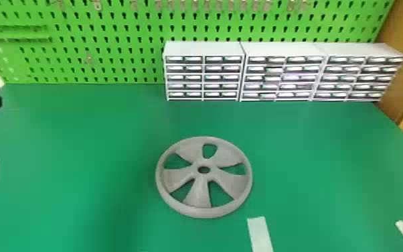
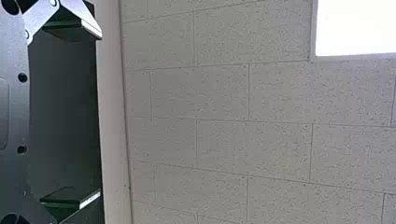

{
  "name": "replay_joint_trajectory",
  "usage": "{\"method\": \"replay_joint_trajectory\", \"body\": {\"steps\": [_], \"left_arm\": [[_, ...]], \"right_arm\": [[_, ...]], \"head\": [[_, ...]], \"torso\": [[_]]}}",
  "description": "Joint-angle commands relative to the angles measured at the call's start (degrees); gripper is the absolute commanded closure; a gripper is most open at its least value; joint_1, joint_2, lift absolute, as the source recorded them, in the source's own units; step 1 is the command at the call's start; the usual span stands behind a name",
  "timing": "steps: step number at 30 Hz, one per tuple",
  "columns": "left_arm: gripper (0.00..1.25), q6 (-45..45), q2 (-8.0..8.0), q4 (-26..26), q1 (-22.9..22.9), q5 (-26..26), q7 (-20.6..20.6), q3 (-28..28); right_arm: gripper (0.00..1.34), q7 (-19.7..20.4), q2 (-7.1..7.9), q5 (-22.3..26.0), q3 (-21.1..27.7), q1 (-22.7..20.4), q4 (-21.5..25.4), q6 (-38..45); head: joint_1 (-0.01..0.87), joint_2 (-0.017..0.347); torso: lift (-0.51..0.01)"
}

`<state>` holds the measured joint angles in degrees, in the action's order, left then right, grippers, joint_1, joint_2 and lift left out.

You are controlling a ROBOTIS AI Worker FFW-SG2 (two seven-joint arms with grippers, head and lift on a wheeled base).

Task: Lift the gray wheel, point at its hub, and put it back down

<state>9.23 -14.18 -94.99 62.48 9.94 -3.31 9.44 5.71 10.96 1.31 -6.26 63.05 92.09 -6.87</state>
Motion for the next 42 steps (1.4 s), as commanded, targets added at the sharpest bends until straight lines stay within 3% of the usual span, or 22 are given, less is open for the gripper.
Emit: {"method": "replay_joint_trajectory", "body": {"steps": [1,42], "left_arm": [[0.11,0.0,-0.14,-0.4,0.1,0.0,-0.1,0.2],[0.09,-0.7,-0.58,-1.0,-0.2,-0.4,-1.3,1.0]], "right_arm": [[0.0,0.0,0.02,0.2,0.0,0.0,0.1,0.0],[0.0,0.0,0.2,-0.1,-0.9,0.1,0.6,0.5]], "head": [[0.692,0.048],[0.692,0.048]], "torso": [[-0.088],[-0.088]]}}
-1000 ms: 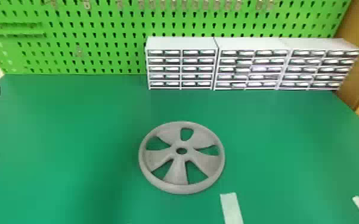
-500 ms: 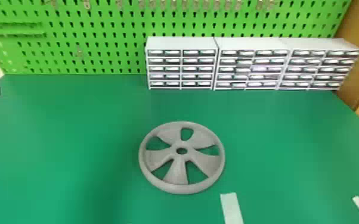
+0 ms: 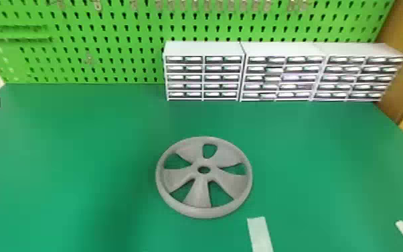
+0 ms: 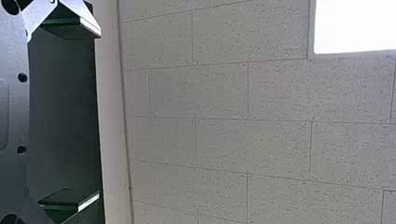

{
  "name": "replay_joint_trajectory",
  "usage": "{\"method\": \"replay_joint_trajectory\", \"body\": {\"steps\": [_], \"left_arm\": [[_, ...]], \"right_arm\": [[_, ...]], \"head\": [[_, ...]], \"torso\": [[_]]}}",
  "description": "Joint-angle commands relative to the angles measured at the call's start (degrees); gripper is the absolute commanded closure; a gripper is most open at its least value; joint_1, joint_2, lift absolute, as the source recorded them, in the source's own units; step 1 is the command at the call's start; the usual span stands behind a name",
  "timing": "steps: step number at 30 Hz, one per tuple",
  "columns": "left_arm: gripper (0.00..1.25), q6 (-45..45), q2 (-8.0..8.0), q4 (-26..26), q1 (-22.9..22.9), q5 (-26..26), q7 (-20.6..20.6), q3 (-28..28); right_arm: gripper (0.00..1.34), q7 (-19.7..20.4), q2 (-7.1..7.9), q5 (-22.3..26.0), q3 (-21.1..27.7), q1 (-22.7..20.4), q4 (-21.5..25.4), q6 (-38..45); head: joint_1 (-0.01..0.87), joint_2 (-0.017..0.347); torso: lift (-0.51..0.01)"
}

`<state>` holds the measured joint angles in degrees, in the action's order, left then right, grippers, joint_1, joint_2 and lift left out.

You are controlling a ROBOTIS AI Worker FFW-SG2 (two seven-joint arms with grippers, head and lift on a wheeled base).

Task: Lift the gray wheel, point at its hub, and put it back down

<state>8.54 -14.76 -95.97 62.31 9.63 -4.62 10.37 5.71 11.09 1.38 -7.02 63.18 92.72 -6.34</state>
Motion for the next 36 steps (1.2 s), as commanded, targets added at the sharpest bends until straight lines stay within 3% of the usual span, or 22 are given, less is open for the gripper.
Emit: {"method": "replay_joint_trajectory", "body": {"steps": [1,18,36], "left_arm": [[0.09,-0.2,0.0,0.0,0.0,-0.1,-0.1,0.2],[0.08,-0.5,0.0,-0.1,-0.7,-0.1,-0.3,0.4],[0.08,-3.2,-0.09,-0.2,-9.0,1.2,-1.1,0.6]], "right_arm": [[0.0,0.0,0.08,-0.1,-0.1,0.0,0.0,0.0],[0.0,0.2,0.25,-0.5,-0.5,-0.3,0.0,0.6],[0.0,1.8,0.34,-1.2,-1.9,-6.5,-1.8,3.8]], "head": [[0.692,0.048],[0.692,0.048],[0.692,0.048]], "torso": [[-0.088],[-0.088],[-0.088]]}}
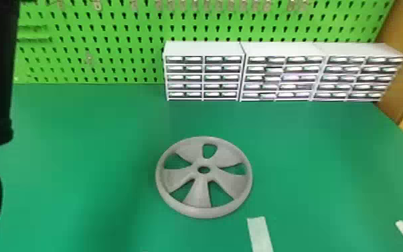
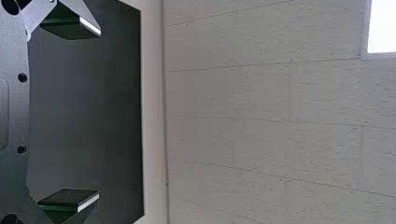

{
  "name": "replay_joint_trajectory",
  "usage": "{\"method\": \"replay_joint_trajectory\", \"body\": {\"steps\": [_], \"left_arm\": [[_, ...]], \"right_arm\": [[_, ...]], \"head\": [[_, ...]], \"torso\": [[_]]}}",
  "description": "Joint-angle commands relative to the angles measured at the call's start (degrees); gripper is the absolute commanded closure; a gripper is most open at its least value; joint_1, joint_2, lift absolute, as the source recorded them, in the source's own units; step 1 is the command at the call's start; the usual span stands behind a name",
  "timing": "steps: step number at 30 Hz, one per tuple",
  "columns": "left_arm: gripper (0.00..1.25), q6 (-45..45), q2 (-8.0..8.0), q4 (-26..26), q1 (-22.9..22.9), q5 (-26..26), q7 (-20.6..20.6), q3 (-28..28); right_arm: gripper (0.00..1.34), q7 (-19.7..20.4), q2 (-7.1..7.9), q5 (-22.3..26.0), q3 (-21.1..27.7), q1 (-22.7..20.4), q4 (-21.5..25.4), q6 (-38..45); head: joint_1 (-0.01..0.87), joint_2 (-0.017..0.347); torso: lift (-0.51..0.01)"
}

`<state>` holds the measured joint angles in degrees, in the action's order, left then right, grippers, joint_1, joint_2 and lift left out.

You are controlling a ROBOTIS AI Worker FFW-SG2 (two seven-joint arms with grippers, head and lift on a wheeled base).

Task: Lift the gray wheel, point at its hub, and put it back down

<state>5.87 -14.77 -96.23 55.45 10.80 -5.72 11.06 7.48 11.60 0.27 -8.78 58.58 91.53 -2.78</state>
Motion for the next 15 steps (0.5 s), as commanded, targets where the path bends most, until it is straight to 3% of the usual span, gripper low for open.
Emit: {"method": "replay_joint_trajectory", "body": {"steps": [1,8,15], "left_arm": [[0.08,-0.5,-0.08,0.0,-2.8,0.0,-0.1,-0.2],[0.08,-0.6,-0.35,0.0,-6.1,0.4,-0.1,0.4],[0.08,-1.4,-1.22,-0.3,-9.5,1.4,-0.1,0.3]], "right_arm": [[0.0,0.2,-0.35,-0.3,-0.1,-2.6,-0.6,0.2],[0.0,0.9,-0.7,-1.6,-0.4,-6.2,-0.6,0.1],[0.0,1.1,-2.02,-1.5,0.4,-10.8,-0.8,-0.6]], "head": [[0.692,0.048],[0.692,0.048],[0.692,0.048]], "torso": [[-0.088],[-0.088],[-0.088]]}}
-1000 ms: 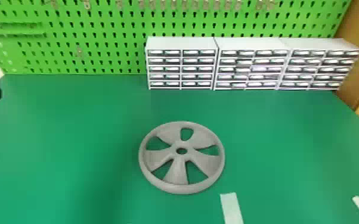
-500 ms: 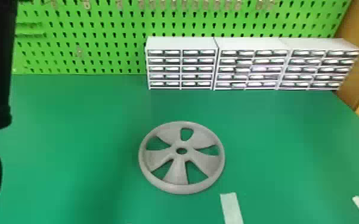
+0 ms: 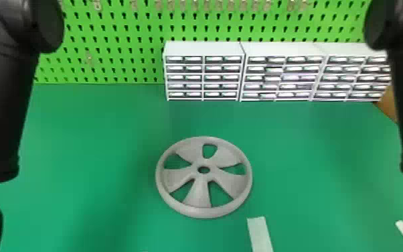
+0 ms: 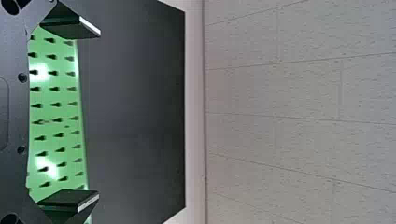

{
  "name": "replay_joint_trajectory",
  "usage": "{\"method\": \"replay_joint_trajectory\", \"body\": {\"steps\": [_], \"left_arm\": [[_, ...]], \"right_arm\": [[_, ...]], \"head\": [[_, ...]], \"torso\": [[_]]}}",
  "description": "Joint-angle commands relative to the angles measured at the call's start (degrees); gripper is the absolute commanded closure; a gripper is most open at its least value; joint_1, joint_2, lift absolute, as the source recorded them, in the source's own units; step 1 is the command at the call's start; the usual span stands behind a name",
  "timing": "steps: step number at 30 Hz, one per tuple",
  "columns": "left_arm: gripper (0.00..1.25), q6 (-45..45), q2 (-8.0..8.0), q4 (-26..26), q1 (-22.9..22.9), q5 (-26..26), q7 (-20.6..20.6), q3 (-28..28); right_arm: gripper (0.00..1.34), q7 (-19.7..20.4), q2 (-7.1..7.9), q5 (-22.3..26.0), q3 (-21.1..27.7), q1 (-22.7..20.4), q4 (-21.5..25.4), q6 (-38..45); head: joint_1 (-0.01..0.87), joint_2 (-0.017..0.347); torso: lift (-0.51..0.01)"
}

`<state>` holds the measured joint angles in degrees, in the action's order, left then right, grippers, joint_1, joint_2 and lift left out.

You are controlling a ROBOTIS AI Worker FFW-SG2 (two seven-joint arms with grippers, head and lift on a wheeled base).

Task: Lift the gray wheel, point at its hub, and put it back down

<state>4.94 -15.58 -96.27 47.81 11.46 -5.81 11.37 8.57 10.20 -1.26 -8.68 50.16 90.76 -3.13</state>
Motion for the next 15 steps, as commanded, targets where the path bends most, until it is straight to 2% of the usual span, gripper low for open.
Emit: {"method": "replay_joint_trajectory", "body": {"steps": [1,9,15], "left_arm": [[0.08,-0.5,-0.59,-0.5,-2.7,1.0,0.0,0.0],[0.08,-1.3,-0.59,-3.0,-8.1,1.0,0.0,-1.3],[0.08,-2.4,-0.68,-5.7,-12.4,0.8,0.0,-1.9]], "right_arm": [[0.0,0.0,-0.79,0.0,0.4,-3.2,-0.1,-0.3],[0.0,0.0,-1.5,1.7,0.4,-8.8,0.1,-0.4],[0.0,0.0,-2.64,4.0,0.4,-14.0,1.5,-0.4]], "head": [[0.692,0.048],[0.692,0.048],[0.692,0.048]], "torso": [[-0.088],[-0.088],[-0.088]]}}
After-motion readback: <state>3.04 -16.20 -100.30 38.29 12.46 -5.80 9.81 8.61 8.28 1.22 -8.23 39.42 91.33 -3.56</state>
